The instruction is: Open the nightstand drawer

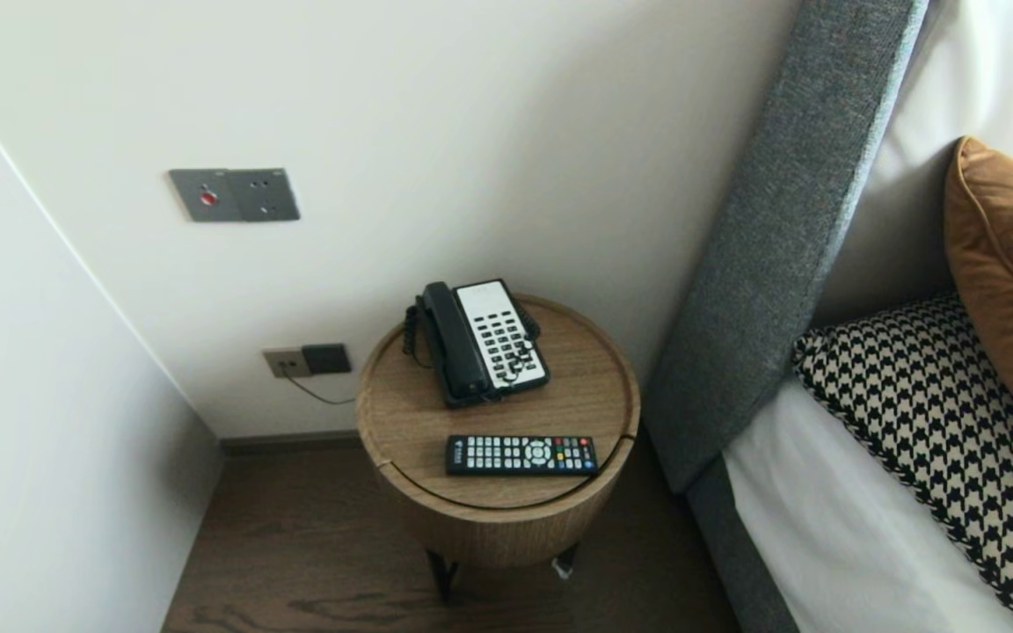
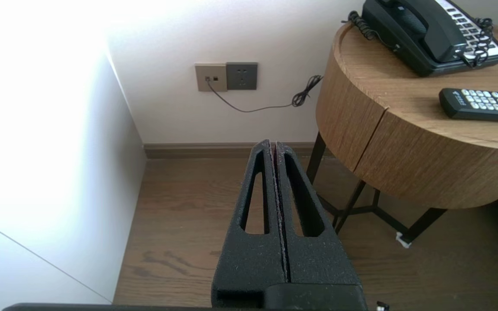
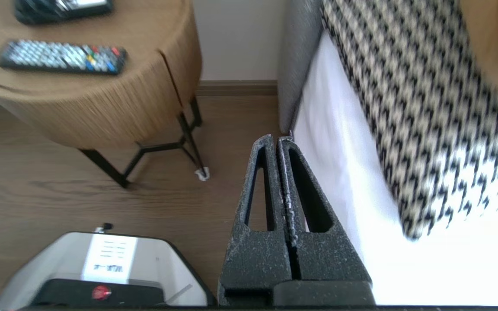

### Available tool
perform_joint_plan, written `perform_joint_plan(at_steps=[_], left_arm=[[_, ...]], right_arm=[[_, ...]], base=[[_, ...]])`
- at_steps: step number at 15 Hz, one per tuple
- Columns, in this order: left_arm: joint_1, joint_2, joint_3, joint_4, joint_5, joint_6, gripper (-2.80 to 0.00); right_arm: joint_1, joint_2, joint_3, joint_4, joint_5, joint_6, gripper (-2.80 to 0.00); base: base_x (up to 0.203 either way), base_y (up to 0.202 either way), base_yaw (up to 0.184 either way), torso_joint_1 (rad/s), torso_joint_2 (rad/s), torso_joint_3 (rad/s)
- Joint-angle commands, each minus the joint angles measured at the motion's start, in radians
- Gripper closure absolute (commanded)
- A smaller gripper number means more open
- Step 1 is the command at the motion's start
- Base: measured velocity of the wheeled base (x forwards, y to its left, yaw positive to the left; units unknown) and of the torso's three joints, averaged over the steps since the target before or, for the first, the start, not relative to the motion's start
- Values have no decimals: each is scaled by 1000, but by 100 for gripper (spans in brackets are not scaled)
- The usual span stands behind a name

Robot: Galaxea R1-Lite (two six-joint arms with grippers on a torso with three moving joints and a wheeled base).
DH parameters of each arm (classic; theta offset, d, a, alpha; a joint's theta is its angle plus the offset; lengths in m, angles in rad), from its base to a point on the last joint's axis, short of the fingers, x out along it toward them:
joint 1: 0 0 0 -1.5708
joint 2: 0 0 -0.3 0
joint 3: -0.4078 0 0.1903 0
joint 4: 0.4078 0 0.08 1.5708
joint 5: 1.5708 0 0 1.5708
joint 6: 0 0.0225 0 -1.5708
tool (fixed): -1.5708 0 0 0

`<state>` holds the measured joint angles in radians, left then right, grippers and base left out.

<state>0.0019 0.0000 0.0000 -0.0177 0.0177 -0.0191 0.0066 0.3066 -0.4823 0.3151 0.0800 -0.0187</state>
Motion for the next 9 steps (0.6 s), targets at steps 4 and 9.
perform_joint_plan(at_steps=[4, 9], left_arm=[[1, 0, 0, -1, 1, -1, 0], [0, 0, 0, -1, 0, -1, 0]], right_arm=[[42, 446, -380, 86, 37, 0, 0], [351, 747, -678, 330, -106, 48, 0]], base=[[0, 0, 0, 0, 0, 0], [0, 0, 0, 0, 0, 0]])
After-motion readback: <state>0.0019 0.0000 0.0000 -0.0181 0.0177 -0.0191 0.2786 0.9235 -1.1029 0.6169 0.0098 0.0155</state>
